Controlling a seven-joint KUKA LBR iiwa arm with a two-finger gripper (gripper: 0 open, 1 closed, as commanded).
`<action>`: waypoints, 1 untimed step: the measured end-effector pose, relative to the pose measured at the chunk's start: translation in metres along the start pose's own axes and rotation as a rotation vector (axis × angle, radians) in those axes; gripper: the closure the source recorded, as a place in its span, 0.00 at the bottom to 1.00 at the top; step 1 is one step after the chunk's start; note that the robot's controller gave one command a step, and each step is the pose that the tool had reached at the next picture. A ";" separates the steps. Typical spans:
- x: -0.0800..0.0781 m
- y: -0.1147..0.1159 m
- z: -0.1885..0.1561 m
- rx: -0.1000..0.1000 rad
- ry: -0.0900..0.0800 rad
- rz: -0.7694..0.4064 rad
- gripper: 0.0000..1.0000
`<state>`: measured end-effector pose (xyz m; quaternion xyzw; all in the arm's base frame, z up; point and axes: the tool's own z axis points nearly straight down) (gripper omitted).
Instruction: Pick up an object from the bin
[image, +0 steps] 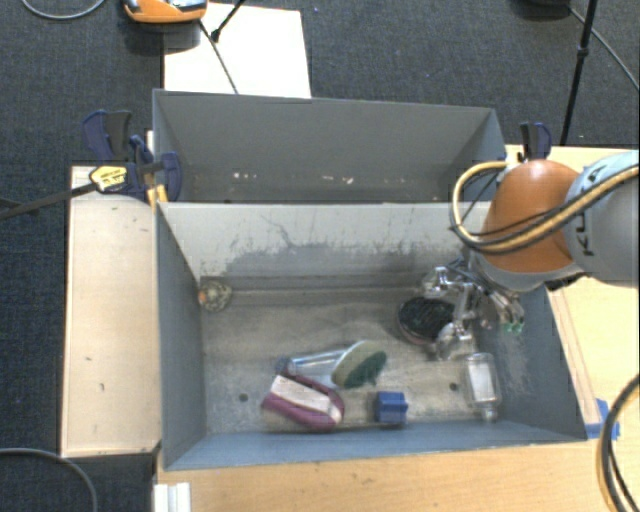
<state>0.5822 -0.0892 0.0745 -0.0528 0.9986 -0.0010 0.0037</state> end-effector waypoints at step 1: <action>-0.001 0.000 -0.029 -0.001 0.001 -0.001 1.00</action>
Offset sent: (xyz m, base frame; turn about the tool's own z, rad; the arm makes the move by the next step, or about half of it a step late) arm -0.0002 0.0000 0.0270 0.0000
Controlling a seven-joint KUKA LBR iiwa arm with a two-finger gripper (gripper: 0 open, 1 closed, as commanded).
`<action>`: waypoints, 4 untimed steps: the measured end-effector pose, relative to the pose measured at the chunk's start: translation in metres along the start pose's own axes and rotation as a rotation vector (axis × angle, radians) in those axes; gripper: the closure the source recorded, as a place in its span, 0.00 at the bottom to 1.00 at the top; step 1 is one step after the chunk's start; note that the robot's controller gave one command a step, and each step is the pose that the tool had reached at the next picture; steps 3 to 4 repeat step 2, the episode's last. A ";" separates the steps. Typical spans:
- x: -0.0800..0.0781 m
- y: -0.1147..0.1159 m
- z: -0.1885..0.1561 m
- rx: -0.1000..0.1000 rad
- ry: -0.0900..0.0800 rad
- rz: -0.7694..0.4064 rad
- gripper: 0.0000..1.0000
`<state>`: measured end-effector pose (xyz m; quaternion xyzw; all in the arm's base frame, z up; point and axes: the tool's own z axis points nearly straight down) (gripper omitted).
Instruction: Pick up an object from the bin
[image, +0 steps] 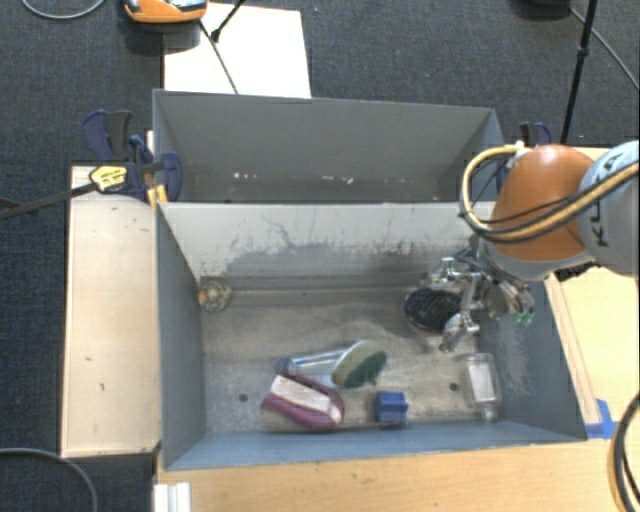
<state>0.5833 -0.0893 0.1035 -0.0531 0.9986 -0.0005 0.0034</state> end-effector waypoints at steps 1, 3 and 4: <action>-0.002 0.000 -0.037 0.000 0.000 0.000 1.00; -0.003 -0.001 -0.054 0.000 0.001 0.000 1.00; -0.003 -0.001 -0.054 0.000 0.001 0.000 1.00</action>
Offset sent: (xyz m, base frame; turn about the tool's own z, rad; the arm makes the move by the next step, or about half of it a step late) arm 0.0000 0.0000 0.0347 0.0000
